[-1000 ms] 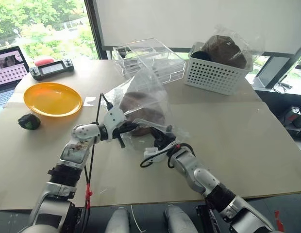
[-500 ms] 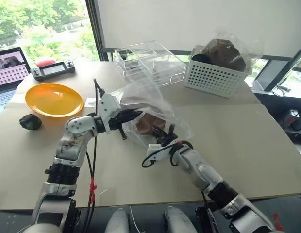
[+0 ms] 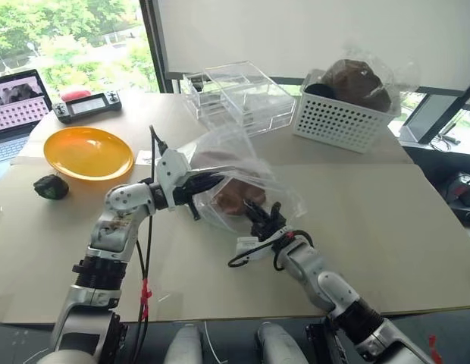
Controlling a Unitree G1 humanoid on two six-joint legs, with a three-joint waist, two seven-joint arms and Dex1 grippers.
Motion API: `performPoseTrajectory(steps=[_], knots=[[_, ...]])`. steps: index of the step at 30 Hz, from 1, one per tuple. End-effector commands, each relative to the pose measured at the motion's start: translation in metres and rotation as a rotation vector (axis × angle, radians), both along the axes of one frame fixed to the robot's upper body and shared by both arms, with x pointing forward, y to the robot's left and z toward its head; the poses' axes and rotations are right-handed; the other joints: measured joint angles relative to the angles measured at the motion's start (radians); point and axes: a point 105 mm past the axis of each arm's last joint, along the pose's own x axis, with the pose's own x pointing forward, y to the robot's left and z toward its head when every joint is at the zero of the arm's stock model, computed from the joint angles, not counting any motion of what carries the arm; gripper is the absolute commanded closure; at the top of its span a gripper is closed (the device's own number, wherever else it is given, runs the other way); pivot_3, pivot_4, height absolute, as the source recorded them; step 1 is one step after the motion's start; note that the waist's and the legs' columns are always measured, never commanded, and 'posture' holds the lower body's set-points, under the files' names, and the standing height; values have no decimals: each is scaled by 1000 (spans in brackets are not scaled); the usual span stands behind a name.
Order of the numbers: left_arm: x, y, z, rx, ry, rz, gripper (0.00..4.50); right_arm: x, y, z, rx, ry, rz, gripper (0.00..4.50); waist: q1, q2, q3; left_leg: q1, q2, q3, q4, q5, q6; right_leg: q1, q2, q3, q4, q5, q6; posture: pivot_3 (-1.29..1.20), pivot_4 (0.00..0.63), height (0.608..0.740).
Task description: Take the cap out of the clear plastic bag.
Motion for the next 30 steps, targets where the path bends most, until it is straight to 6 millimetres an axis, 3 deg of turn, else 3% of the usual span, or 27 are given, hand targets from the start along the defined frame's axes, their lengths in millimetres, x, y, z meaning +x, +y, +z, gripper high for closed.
performPoseTrajectory(steps=[1,9,14,20,24,30], knots=[[-3,-1,9,1,-34,0,4500,-8,-14,46,89,-38,-23,4432,3,1,1,-4,0,0,1,0,0,-4,0,0,1,1,-1,0,150,735],[-4,3,6,7,-22,10,4500,-52,-5,85,229,178,158,4432,4,4,5,-6,0,0,1,0,0,-5,0,0,2,1,-1,0,150,735],[-3,1,4,12,-18,6,4500,-78,2,79,324,445,261,4432,11,4,5,-5,0,-1,1,0,0,-4,0,-1,2,0,0,0,150,735],[-2,2,3,22,-22,4,4500,-84,-23,102,584,644,263,4432,11,5,6,-5,0,-1,2,0,0,-4,0,-1,2,1,-1,0,150,735],[-3,2,2,32,-25,1,4500,-74,-56,125,742,702,208,4432,11,7,7,-5,0,-1,2,0,0,-4,0,-2,2,1,-1,0,150,735],[-5,1,-4,80,-61,-17,4500,-85,-60,166,987,811,412,4432,8,10,11,-6,0,-2,1,0,0,-5,0,-2,2,3,-6,0,150,735]])
